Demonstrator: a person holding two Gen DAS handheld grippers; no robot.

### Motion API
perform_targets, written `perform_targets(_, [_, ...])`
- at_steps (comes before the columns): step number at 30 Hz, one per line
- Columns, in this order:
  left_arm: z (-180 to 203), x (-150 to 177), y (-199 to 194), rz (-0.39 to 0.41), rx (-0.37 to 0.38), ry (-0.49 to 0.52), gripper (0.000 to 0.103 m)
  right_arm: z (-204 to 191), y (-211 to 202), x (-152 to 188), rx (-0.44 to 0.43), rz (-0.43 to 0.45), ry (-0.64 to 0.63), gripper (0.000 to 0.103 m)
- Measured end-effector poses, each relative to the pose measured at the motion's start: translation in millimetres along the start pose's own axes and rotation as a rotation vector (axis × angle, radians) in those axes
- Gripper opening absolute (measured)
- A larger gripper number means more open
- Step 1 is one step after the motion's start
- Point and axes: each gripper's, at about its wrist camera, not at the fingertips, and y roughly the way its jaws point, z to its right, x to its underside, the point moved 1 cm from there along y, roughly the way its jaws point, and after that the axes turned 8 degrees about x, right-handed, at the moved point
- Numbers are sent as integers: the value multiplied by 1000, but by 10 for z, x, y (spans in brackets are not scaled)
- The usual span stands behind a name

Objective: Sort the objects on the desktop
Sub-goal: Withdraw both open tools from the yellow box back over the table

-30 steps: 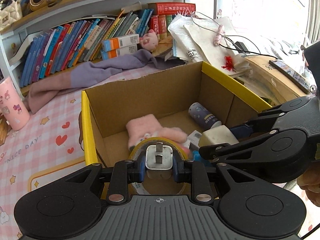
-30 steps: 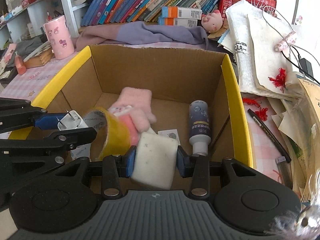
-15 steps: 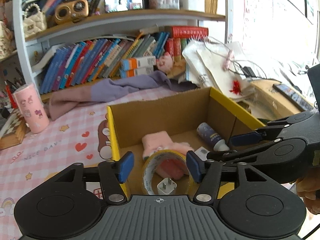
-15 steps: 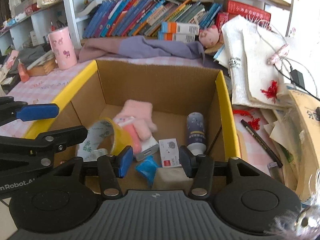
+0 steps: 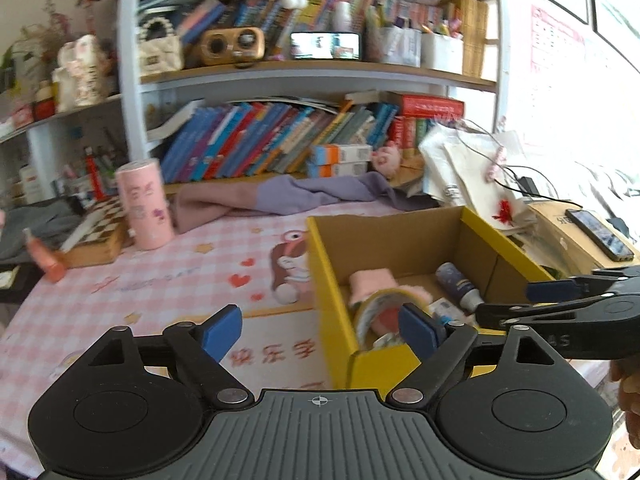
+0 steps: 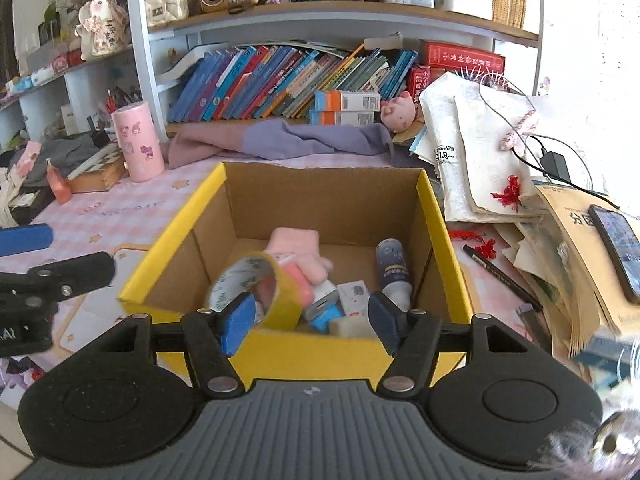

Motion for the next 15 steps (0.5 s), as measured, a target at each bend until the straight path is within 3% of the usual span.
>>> perform_targets(15, [-476,559,-614,-45,-94,-17,94,-675,-578,604,54,-52,109,65])
